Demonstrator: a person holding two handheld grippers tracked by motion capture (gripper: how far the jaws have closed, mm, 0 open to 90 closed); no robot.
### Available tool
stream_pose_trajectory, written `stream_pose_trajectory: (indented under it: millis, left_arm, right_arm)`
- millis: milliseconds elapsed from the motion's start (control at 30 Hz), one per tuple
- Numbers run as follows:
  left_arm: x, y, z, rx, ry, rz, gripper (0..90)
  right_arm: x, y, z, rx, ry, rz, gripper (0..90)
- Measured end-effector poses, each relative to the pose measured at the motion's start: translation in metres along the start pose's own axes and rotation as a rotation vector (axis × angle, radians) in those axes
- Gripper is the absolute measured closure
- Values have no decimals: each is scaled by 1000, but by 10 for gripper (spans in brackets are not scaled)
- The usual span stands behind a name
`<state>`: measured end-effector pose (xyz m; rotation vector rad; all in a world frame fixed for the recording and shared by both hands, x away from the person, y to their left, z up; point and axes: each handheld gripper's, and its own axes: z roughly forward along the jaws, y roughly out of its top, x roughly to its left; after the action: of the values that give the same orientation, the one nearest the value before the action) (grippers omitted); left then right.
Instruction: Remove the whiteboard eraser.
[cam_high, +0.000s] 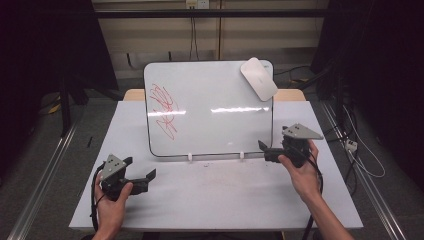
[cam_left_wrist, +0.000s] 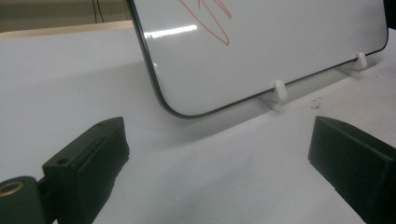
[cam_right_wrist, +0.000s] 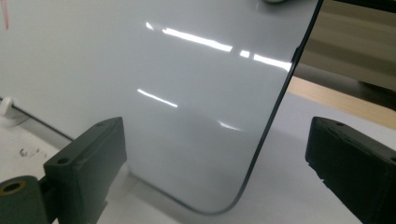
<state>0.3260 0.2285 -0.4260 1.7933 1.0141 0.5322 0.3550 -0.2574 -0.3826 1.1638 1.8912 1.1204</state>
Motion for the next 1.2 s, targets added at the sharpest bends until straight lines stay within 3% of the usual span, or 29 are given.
stream_pose_trajectory:
  millis: [33, 67, 133, 200, 233, 333, 467, 533, 700, 1200]
  left_arm:
    - [0, 0, 0, 0, 0, 0, 46]
    - [0, 0, 0, -2, -1, 1, 46]
    - [0, 0, 1, 0, -1, 3, 46]
    - [0, 0, 1, 2, -2, 2, 46]
    - [0, 0, 1, 4, -2, 1, 46]
    - [0, -1, 1, 3, -5, -1, 46]
    - [1, 0, 0, 1, -4, -1, 46]
    - [1, 0, 0, 2, -5, -2, 46]
    - [0, -1, 2, 9, -6, 1, 46]
    - [1, -1, 3, 14, -16, -5, 46]
  right_arm:
    - [0, 0, 0, 0, 0, 0, 52]
    - [-6, 15, 3, 8, 12, 10, 57]
    - [-11, 27, 4, 5, 16, 6, 78]
    - [-13, 33, 5, 0, 8, -5, 95]
    - [-17, 46, 8, -12, 1, -25, 131]
    - [-20, 56, 10, -22, 10, -50, 110]
    - [-22, 75, 17, -33, -20, -117, 96]
    - [-23, 86, 21, -42, -62, -160, 116]
    - [-31, 106, 32, -41, -77, -162, 152]
    - [-32, 136, 67, -12, -110, -218, 201]
